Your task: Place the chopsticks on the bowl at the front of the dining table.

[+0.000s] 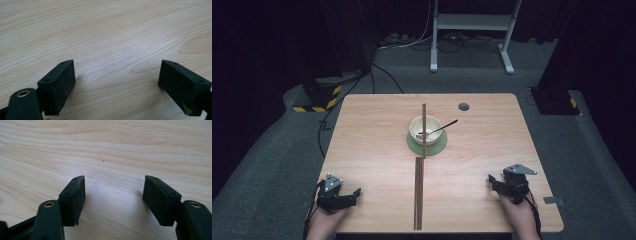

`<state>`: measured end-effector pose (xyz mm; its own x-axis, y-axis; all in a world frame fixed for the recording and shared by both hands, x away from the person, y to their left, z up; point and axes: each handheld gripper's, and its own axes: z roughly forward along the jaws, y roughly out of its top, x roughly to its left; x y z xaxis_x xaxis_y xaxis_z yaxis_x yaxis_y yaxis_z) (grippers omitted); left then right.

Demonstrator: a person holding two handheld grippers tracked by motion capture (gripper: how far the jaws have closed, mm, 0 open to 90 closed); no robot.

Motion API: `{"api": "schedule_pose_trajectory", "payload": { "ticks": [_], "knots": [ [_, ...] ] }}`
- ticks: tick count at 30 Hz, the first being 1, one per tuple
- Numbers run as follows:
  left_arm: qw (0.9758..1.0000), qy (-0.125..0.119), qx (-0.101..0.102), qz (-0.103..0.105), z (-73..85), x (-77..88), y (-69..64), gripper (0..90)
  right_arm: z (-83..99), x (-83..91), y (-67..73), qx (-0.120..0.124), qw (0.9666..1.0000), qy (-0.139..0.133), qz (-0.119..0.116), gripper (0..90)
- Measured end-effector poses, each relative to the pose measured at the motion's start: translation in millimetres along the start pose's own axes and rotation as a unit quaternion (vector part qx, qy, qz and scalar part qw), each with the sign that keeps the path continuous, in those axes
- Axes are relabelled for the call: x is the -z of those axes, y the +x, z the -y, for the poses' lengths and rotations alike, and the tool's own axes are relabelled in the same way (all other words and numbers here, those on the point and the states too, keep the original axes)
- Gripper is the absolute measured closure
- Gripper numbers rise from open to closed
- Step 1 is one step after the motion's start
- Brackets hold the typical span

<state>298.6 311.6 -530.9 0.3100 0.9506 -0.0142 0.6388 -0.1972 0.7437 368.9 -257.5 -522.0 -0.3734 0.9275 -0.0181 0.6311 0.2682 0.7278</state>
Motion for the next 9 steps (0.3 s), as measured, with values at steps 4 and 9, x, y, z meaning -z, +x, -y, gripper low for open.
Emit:
{"api": "schedule_pose_trajectory", "payload": {
  "ticks": [4,9],
  "knots": [
    [1.0000,0.001,0.002,-0.001,0.2,0.4,-0.1,15.2,-0.5,-0.7,0.4,-0.001,1.0000,-0.001,-0.001,33.5],
    [1.0000,0.003,-0.002,0.001,-0.4,0.3,0.6,15.2,-0.1,0.3,1.2,-0.006,1.0000,0.002,0.000,33.3]
  ]
}}
